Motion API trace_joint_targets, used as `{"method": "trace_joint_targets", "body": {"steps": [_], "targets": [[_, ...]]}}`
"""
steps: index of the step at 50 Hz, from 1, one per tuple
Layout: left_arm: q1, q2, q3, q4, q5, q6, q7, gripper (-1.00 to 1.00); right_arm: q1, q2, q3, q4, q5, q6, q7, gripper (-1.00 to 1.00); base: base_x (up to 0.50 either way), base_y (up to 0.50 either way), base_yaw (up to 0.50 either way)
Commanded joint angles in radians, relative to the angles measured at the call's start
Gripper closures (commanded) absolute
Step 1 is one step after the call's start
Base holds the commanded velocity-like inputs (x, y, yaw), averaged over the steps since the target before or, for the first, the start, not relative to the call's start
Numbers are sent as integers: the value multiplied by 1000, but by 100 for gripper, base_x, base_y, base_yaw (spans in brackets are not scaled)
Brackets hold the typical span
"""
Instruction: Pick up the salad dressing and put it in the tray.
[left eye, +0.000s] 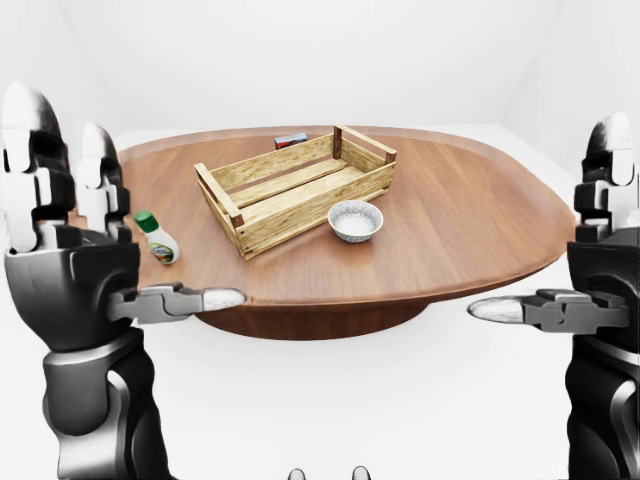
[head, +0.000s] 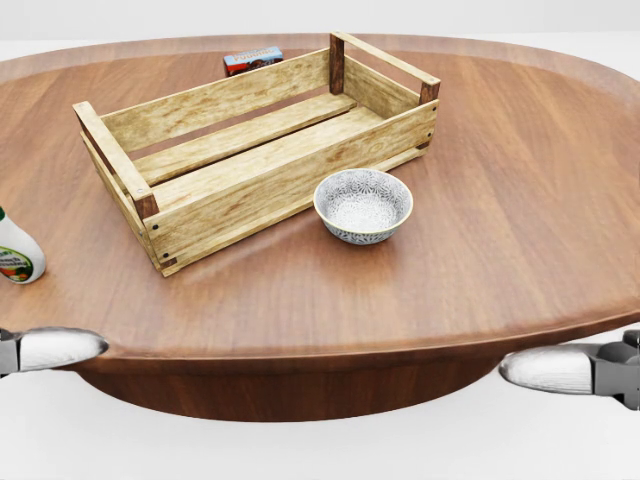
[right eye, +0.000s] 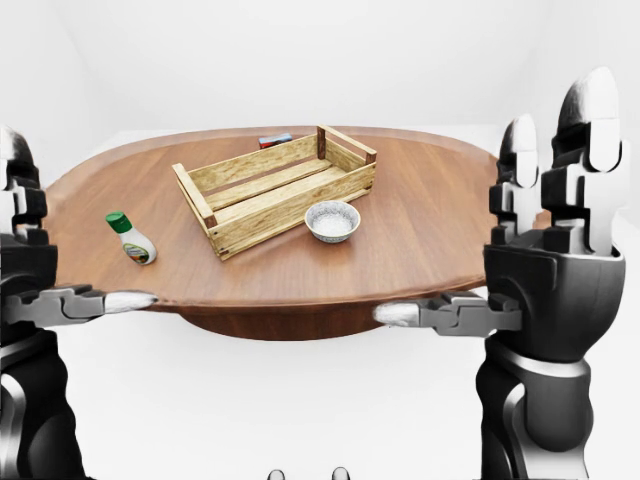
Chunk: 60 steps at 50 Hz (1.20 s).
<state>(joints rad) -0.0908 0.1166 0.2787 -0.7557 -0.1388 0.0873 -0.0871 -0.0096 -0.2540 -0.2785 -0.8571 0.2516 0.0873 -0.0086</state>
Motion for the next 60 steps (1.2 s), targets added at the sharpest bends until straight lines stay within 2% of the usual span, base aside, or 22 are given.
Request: {"method": "trace_joint_targets", "body": {"steps": [1, 3, 5, 6, 11, 15, 17, 22, 25, 27, 31, 40, 48, 52, 54, 60], "targets": [[-179, 143, 293, -255, -214, 0, 44, -100, 73, -410, -176, -190, 482, 0, -339, -100, 0, 0, 0], [-216, 185, 359, -243, -282, 0, 82, -100, 86, -405, -150, -190, 445, 0, -343, -100, 0, 0, 0], [-223, 223, 394, -228, -341, 0, 120, -100, 80, -386, -113, -190, 357, 0, -319, -100, 0, 0, 0], [-237, 256, 436, -211, -380, 0, 141, -100, 74, -354, -74, -190, 286, 0, -287, -100, 0, 0, 0], [-226, 381, 527, -137, -560, 0, 255, -100, 32, -243, -55, -190, 130, 0, -151, -100, 0, 50, 0], [-180, 437, 523, -116, -647, 0, 328, -100, 23, -194, -54, -190, 72, 0, -94, -100, 0, 50, 0], [-161, 450, 511, -112, -661, 0, 344, -100, 12, -217, -32, -190, 92, 0, -136, -100, 0, 50, 0], [-147, 475, 513, -91, -680, 0, 359, -100, 7, -266, -7, -190, 137, 0, -196, -100, 0, 50, 0], [-140, 482, 514, -80, -680, 0, 362, -100, 11, -328, -14, -190, 241, 0, -272, -100, 15, 50, 0], [-136, 482, 512, -80, -679, 0, 360, -100, 26, -340, -29, -190, 327, 0, -313, -100, 25, 50, 0], [-135, 480, 512, -66, -664, 0, 347, -100, 56, -408, -31, -190, 410, 0, -372, -100, 32, 45, 0], [-128, 462, 497, -59, -617, 0, 317, -100, 101, -473, 10, -190, 421, 0, -385, -100, 48, 17, 0], [-137, 461, 505, -70, -626, 0, 318, -100, 115, -522, 16, -190, 410, 0, -394, -100, 50, 4, 0], [-138, 464, 506, -71, -630, 0, 323, -100, 84, -534, 32, -190, 380, 0, -430, -100, 47, 21, 0], [-136, 465, 506, -70, -630, 0, 322, -100, 88, -529, 1, -190, 415, 0, -432, -100, 23, 50, 0], [-138, 468, 511, -71, -638, 0, 326, -100, 78, -571, 10, -190, 438, 0, -465, -100, 22, 50, 0]]}}
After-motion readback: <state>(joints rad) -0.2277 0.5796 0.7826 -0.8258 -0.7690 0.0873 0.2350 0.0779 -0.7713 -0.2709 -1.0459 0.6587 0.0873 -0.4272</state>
